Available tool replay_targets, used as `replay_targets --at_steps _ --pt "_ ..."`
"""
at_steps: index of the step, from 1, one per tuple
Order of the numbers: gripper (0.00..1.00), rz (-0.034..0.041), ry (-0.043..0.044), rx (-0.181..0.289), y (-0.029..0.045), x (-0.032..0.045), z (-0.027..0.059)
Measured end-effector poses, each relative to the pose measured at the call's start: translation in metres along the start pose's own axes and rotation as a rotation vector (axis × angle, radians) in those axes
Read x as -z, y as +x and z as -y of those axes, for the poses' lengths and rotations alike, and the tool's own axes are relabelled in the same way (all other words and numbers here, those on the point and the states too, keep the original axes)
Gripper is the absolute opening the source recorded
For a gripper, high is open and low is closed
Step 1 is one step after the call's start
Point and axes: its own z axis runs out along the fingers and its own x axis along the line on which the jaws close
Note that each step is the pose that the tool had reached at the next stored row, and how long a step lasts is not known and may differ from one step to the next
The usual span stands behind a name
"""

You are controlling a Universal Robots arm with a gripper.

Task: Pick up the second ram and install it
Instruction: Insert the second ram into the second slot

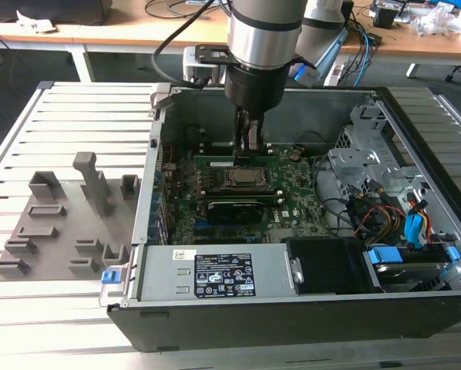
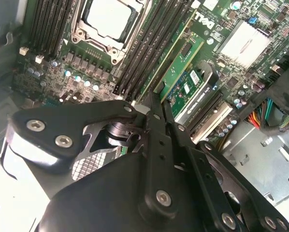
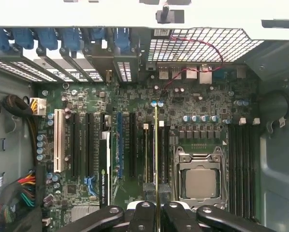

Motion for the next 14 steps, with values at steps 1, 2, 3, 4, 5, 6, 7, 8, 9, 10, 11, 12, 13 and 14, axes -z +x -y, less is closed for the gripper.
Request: replay_targets --at_steps 1,2,3,4,5,6,7,8,9,10,11,12,13,14 --pt "0.13 0.0000 0.0000 0.000 0.0000 -0.0014 0.0001" --pt "0.13 0.0001 0.0000 0.000 0.0001 -0.0028 0.0001" --pt "0.13 -0.0001 0.0000 0.000 0.0001 -0.0036 0.0002" --pt "0.13 0.0000 0.0000 0.000 0.0001 -0.0046 0.0002" --pt "0.13 -0.0001 0.0000 0.000 0.0001 -0.0054 0.0003" --pt "0.13 -0.0001 0.0000 0.000 0.0001 -0.0060 0.0003" --pt "0.13 0.0000 0.0000 0.000 0.0001 -0.0065 0.0003" --pt "0.13 0.0000 0.0000 0.000 0.0002 -0.0069 0.0003" --pt "0.13 -0.0001 0.0000 0.000 0.0002 -0.0072 0.0003" --pt "0.13 -0.0001 0.0000 0.000 0.0002 -0.0079 0.0004" --pt "0.13 0.0000 0.0000 0.000 0.0002 -0.0091 0.0004" --pt "0.13 0.0000 0.0000 0.000 0.0002 -0.0097 0.0004" --pt "0.13 0.0003 0.0002 0.000 0.0002 -0.0108 0.0005" --pt "0.13 0.0002 0.0001 0.000 0.0003 -0.0112 0.0005"
